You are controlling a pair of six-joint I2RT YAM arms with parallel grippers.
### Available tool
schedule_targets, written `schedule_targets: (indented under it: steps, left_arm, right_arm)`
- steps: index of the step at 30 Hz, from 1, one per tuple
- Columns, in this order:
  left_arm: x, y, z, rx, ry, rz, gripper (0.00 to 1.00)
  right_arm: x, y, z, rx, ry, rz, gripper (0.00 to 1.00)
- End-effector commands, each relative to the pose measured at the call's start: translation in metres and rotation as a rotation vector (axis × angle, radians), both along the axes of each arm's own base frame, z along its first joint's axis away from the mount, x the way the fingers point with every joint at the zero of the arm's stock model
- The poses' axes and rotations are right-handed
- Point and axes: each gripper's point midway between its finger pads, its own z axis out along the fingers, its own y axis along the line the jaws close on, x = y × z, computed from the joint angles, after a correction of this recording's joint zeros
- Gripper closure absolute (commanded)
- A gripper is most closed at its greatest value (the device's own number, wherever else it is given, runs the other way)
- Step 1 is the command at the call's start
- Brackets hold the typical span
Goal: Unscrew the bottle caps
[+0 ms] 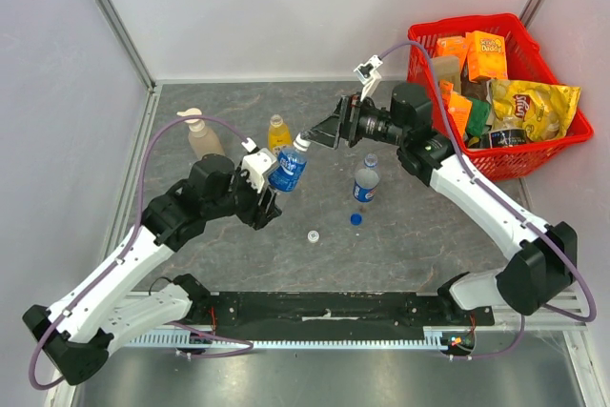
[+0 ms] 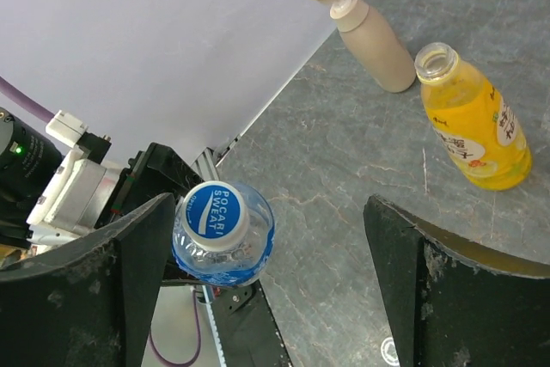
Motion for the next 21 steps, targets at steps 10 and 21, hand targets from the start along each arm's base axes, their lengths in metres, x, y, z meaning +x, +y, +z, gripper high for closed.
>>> schedule_targets:
  steps: [10,21]
  left_arm:
    - [0.010,-0.004,0.012,0.014,-0.038,-0.008,0.98]
    - [0.009,-0.005,0.012,0.005,-0.029,-0.007,0.98]
  right_arm:
    - [-0.003,0.013,0.001,0.076,0.069,0.070,0.37]
    - [-0.008,0.015,-0.006,0.069,0.088,0.091,0.46]
